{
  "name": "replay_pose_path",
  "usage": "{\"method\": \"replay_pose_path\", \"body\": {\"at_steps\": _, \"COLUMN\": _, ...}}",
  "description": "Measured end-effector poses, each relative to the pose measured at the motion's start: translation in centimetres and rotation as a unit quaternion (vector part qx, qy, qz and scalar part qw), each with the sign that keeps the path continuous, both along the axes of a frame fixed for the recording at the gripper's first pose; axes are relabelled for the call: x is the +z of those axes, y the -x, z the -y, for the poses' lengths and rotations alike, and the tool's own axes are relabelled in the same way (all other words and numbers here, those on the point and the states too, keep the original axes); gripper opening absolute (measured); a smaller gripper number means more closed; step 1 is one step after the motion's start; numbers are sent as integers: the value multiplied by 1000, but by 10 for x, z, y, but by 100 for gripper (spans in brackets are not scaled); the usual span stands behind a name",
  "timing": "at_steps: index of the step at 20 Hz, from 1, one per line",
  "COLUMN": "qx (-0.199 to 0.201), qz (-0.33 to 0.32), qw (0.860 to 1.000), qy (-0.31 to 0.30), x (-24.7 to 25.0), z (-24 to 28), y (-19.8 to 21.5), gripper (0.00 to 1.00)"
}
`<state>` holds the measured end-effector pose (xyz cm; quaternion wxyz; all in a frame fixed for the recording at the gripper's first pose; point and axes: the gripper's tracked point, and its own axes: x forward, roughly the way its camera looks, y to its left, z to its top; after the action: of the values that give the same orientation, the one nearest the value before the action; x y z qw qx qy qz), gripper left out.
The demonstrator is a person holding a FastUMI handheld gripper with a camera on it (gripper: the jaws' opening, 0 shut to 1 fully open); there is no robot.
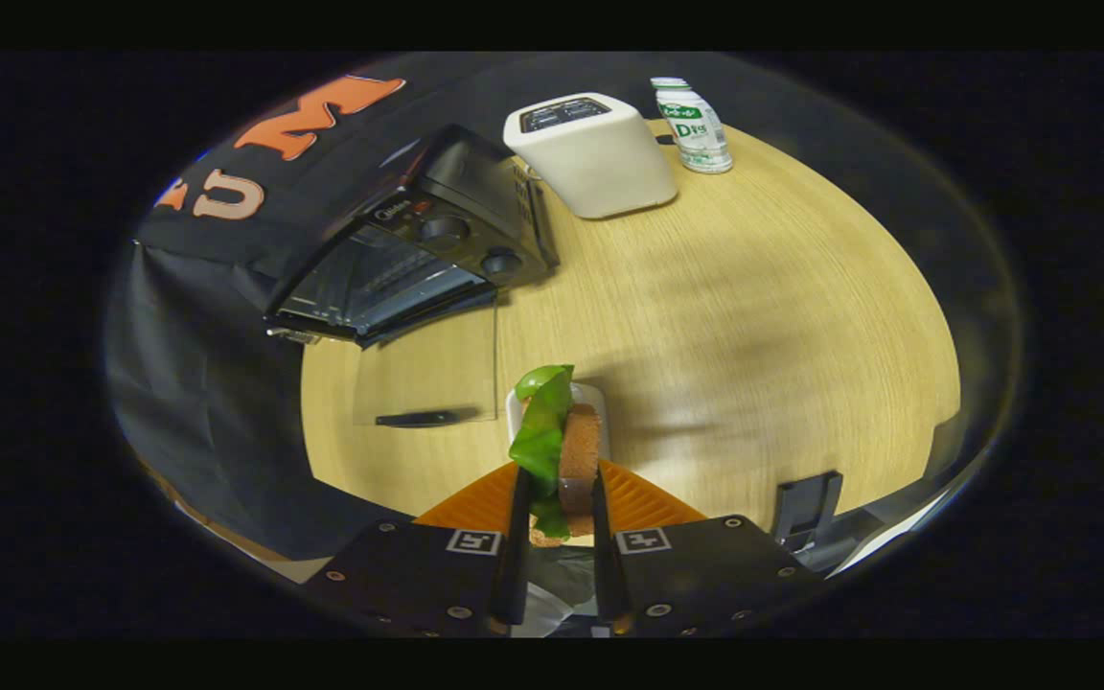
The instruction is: Open the toaster oven, put the food inside, and close the toaster oven door.
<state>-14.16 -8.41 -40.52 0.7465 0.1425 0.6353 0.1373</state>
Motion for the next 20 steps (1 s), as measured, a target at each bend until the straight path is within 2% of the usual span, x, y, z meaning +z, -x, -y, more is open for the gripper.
{"method": "replay_pose_path", "body": {"at_steps": 4, "qx": -12, "qz": 51, "qw": 998, "qy": -17, "x": 41, "z": -11, "y": -15, "gripper": 29}}
{"method": "replay_pose_path", "body": {"at_steps": 10, "qx": -82, "qz": 102, "qw": 988, "qy": -79, "x": 66, "z": -50, "y": -30, "gripper": 29}}
{"method": "replay_pose_path", "body": {"at_steps": 16, "qx": -170, "qz": 108, "qw": 965, "qy": -171, "x": 43, "z": -110, "y": -49, "gripper": 29}}
{"method": "replay_pose_path", "body": {"at_steps": 20, "qx": -243, "qz": 110, "qw": 936, "qy": -231, "x": 22, "z": -148, "y": -71, "gripper": 29}}
